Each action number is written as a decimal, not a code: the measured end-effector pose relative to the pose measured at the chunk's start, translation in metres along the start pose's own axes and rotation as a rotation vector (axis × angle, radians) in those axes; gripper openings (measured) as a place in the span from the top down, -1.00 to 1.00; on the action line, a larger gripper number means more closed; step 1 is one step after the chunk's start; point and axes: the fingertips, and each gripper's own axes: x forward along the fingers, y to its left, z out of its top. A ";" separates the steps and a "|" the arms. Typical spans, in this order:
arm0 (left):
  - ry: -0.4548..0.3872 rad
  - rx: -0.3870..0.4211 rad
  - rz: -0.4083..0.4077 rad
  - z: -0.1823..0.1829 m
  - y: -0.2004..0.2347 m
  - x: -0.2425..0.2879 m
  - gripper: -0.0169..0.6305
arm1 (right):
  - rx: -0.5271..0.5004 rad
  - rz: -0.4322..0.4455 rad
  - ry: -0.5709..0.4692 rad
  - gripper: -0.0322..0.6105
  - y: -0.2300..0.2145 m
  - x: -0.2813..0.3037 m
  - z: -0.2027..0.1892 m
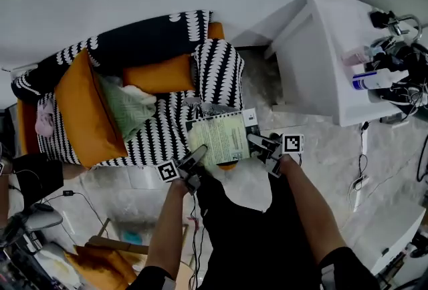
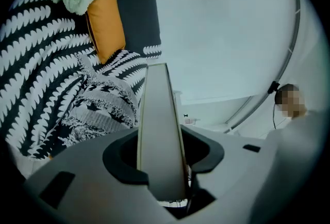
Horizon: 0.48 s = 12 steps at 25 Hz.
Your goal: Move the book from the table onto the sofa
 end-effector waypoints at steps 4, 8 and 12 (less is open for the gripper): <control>0.067 -0.013 0.007 0.005 0.022 -0.001 0.41 | 0.029 -0.018 -0.062 0.33 -0.017 0.007 -0.010; 0.116 -0.030 0.022 0.011 0.059 0.015 0.40 | 0.059 -0.070 -0.080 0.33 -0.054 0.011 0.002; 0.159 0.026 0.017 0.012 0.073 0.022 0.39 | 0.045 -0.046 -0.074 0.32 -0.058 0.015 0.010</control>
